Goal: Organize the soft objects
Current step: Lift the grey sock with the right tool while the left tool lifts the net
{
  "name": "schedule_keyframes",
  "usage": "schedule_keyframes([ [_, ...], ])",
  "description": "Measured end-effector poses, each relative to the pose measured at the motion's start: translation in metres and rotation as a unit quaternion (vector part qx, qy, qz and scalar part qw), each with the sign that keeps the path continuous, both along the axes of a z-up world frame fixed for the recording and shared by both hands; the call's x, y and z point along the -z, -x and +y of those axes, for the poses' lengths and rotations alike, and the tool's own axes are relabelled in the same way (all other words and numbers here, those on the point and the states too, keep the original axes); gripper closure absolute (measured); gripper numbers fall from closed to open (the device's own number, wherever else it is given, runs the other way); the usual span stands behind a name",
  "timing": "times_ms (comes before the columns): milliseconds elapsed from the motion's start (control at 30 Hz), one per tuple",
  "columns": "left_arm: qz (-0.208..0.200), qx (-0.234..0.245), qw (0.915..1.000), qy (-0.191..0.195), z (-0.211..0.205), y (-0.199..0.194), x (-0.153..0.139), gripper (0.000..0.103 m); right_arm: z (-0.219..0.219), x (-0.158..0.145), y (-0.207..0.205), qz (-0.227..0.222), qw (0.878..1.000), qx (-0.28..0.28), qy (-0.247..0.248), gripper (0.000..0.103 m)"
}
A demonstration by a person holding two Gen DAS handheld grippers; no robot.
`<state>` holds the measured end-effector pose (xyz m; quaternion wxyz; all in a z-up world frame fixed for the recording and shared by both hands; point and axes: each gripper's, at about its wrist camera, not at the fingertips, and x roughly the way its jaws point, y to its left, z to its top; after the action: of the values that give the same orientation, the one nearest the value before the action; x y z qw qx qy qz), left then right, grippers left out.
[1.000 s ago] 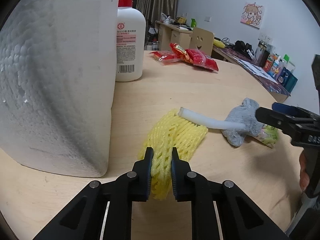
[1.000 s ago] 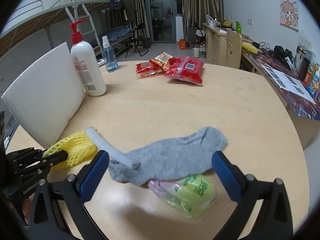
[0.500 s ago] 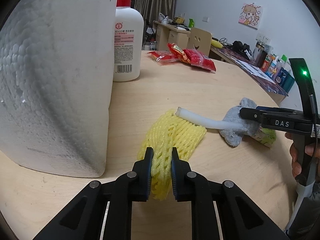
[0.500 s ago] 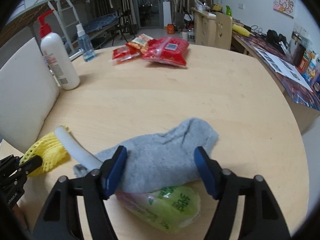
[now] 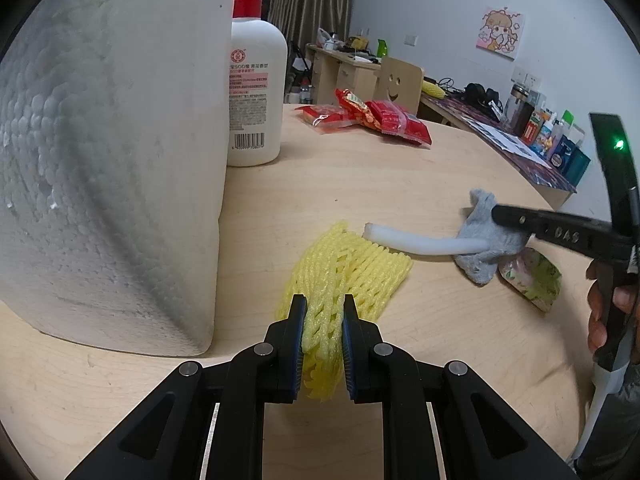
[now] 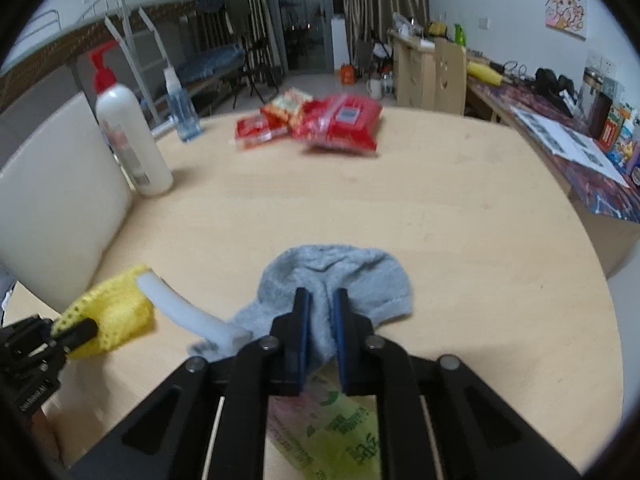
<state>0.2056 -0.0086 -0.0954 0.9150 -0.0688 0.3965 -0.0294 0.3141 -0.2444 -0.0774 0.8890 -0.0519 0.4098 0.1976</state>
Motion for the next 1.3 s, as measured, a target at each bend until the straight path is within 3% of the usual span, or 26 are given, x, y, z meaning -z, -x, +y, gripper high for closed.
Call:
schedule_keyframes([
  [633,-0.053,-0.007,0.9985,-0.008,-0.002,0.018,-0.028,0.087,-0.030,-0.053,0.021,-0.052,0.993,0.021,-0.101,0.089],
  [1300,-0.093,-0.011,0.9953,-0.024,-0.018,0.057,-0.058,0.087,-0.047,-0.073,0.076,-0.089,0.988,0.003,-0.127,0.089],
])
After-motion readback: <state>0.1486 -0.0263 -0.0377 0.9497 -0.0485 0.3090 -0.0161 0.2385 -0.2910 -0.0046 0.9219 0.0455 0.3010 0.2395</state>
